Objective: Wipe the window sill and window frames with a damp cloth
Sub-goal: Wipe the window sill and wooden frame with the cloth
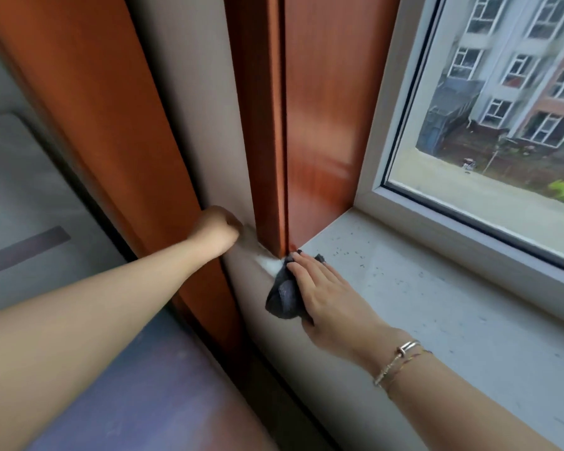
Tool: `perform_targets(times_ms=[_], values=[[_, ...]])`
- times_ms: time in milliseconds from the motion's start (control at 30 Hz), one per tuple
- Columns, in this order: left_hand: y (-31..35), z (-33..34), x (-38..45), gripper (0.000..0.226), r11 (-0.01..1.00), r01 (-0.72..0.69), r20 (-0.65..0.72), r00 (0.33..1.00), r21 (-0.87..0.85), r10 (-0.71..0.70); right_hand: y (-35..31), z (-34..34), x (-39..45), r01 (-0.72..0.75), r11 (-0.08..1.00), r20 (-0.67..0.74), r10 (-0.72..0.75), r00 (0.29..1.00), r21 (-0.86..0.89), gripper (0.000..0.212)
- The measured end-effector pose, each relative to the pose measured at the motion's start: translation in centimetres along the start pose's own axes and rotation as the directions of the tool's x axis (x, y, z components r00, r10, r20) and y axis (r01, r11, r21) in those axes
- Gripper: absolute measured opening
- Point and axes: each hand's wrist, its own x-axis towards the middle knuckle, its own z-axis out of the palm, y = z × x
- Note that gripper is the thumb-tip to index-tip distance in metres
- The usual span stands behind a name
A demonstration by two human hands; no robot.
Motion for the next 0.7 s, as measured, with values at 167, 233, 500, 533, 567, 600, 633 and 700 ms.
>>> perform_targets(times_ms=[167, 233, 500, 533, 567, 600, 633, 700], values=[[-2.2, 1.2, 0.3, 0.022, 0.889, 0.047, -0.034, 0.997, -0.456, -0.071, -0.6, 0.5, -1.9, -0.04, 0.998, -0.127, 0.035, 0.991, -0.039, 0.066], [-3.0, 1.3, 0.1, 0.036, 0.808, 0.085, 0.016, 0.996, -0.583, -0.093, -1.0, 0.7, -2.7, -0.065, 0.995, -0.155, 0.052, 0.987, -0.081, 0.062], [-3.7, 2.0, 0.5, 0.038, 0.716, 0.177, 0.134, 0.984, -0.675, -0.117, -3.8, 2.2, 0.5, -0.188, 0.948, -0.22, 0.132, 0.966, -0.258, 0.043], [-3.7, 1.9, 0.6, 0.034, 0.726, 0.17, 0.12, 0.985, -0.667, -0.12, -4.2, 2.4, 1.3, -0.218, 0.931, -0.238, 0.15, 0.96, -0.293, 0.04], [-3.7, 2.0, 0.6, 0.034, 0.729, 0.162, 0.108, 0.987, -0.665, -0.121, -4.5, 2.7, 1.6, -0.251, 0.918, -0.25, 0.177, 0.952, -0.307, 0.038], [-3.8, 2.0, 0.8, 0.034, 0.728, 0.153, 0.102, 0.988, -0.668, -0.114, -4.6, 2.8, 1.8, -0.273, 0.91, -0.254, 0.196, 0.947, -0.313, 0.038], [-3.9, 2.1, 0.8, 0.033, 0.722, 0.145, 0.102, 0.989, -0.677, -0.103, -4.7, 2.9, 1.7, -0.276, 0.907, -0.251, 0.2, 0.947, -0.319, 0.039], [-4.0, 1.9, 0.7, 0.03, 0.724, 0.127, 0.101, 0.992, -0.678, -0.079, -4.6, 2.5, 0.8, -0.259, 0.907, -0.237, 0.185, 0.954, -0.332, 0.043]])
